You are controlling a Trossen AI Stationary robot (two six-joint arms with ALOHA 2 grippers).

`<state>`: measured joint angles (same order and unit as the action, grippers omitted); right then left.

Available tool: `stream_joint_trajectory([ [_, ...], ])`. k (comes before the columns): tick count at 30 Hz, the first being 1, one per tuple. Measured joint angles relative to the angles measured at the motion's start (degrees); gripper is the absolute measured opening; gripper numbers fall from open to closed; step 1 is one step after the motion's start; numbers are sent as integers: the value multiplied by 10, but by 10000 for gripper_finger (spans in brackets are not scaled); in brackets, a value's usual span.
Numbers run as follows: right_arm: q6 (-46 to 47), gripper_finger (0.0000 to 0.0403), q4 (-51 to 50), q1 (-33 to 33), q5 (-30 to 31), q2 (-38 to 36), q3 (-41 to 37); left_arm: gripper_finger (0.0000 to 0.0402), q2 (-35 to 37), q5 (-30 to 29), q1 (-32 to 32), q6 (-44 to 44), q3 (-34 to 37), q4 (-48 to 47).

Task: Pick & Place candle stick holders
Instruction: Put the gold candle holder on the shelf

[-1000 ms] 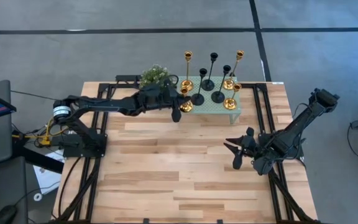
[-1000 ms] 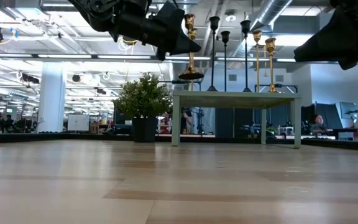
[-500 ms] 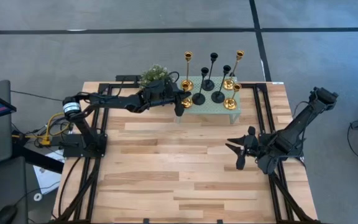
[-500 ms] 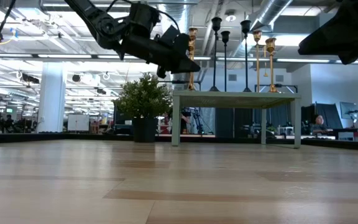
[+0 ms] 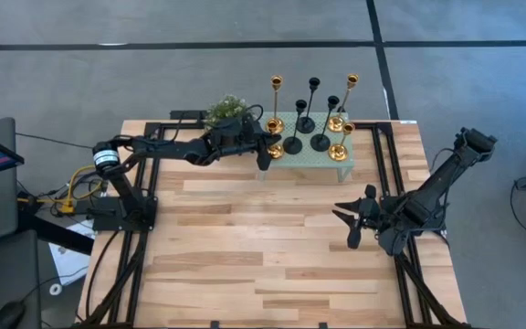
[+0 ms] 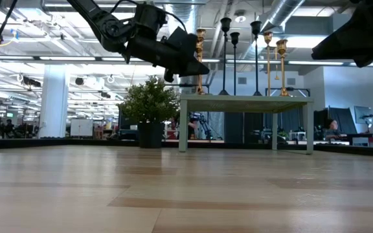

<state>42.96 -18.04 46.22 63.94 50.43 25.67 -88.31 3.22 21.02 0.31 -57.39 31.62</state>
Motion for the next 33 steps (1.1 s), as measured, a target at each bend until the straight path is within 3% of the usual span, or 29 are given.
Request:
stream_joint_trajectory([
  [33,2,97,-3,-2,2,1,0,12,10,-30,-26,22,-21,-42],
])
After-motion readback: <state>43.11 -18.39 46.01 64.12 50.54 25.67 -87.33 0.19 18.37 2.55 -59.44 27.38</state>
